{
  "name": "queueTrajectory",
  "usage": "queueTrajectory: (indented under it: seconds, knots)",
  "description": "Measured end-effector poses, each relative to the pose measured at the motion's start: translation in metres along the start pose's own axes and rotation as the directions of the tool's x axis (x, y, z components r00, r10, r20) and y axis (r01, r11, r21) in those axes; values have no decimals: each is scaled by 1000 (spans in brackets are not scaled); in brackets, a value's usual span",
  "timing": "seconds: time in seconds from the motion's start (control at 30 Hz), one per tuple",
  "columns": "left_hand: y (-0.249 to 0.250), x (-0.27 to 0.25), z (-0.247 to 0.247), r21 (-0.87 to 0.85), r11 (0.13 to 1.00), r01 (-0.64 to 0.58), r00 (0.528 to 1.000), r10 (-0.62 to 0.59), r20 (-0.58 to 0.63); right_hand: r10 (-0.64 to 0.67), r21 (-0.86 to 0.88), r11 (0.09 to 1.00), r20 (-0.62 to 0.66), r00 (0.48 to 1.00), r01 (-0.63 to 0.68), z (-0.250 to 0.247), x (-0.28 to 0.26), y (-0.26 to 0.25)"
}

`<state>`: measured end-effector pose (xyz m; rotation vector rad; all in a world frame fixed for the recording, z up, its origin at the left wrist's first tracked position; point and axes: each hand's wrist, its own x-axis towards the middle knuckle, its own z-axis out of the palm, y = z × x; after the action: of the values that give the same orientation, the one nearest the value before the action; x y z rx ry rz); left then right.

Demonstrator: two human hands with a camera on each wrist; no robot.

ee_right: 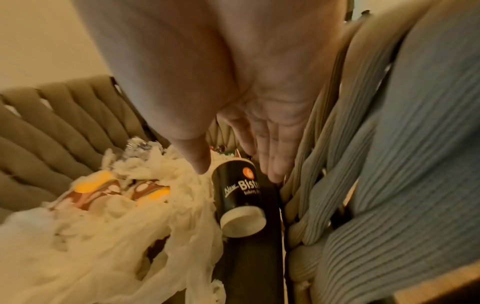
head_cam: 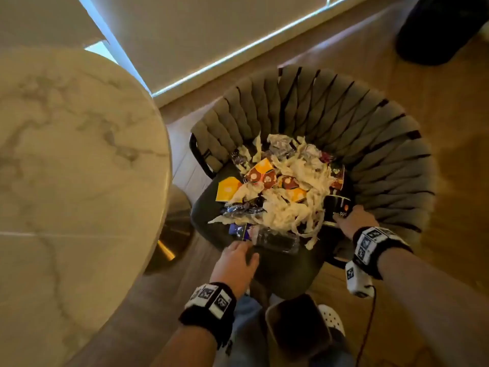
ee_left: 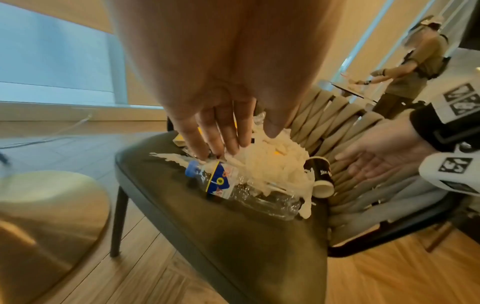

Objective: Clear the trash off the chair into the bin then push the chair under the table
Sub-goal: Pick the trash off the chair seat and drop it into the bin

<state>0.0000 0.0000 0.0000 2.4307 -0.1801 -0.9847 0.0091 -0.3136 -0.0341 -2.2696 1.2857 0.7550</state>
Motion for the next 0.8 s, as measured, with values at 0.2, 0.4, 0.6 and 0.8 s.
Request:
queueTrajectory:
  seconds: [0.2,0.4,0.6,0.8]
  knots:
    - [-36,78,41,366,868,-336,940,334,72,178,306,936,15,984,-174,54,44,-6]
    - [-56,107,70,644,694,-322,907,421,0,168,531,845,-152,974,-63,91,55,20]
    - [-48,86,79,590,754,-289,910,407,-74,163,605,797,-235,958,12,91,23,30]
    - [-30,-30,118,209,942,-263,963,268,1,-49,694,688,-245,968,211,84,-86,80]
